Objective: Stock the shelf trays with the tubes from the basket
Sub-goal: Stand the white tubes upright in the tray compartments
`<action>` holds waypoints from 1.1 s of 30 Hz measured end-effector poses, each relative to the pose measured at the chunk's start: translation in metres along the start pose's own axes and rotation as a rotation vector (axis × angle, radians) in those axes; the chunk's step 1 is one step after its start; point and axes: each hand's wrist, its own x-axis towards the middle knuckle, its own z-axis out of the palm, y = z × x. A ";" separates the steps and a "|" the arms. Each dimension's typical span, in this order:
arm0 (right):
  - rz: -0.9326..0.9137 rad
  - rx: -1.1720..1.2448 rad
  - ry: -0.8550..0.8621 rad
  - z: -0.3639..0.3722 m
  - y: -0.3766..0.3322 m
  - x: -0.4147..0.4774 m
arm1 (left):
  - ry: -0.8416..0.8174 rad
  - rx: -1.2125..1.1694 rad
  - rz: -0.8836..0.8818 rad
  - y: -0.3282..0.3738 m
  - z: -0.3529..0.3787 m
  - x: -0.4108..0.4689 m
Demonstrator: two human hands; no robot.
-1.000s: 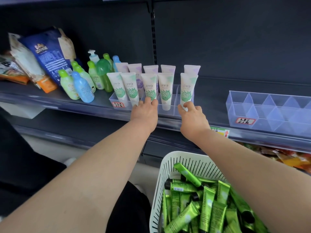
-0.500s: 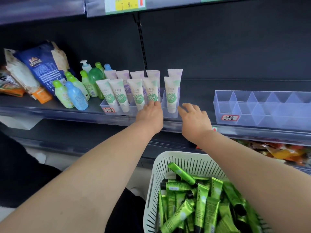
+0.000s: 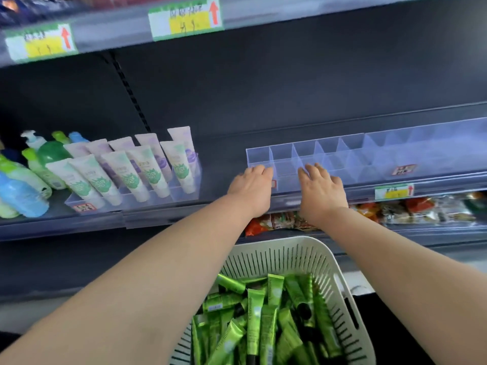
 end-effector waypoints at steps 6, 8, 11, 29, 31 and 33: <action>0.059 0.026 -0.035 0.008 0.013 0.001 | -0.095 0.075 0.001 0.015 0.010 0.008; 0.053 0.028 -0.020 0.008 0.006 0.003 | -0.114 0.076 -0.012 0.011 0.011 0.005; 0.025 0.023 -0.005 0.006 -0.006 0.005 | -0.135 0.084 -0.043 -0.001 0.008 0.000; -0.206 0.064 0.007 0.005 -0.092 0.014 | -0.123 0.185 -0.206 -0.074 0.005 -0.035; -0.213 0.076 0.015 0.006 -0.091 0.014 | -0.127 0.161 -0.213 -0.073 0.006 -0.036; -0.211 0.103 0.024 0.005 -0.088 0.011 | -0.094 0.100 -0.211 -0.071 0.006 -0.039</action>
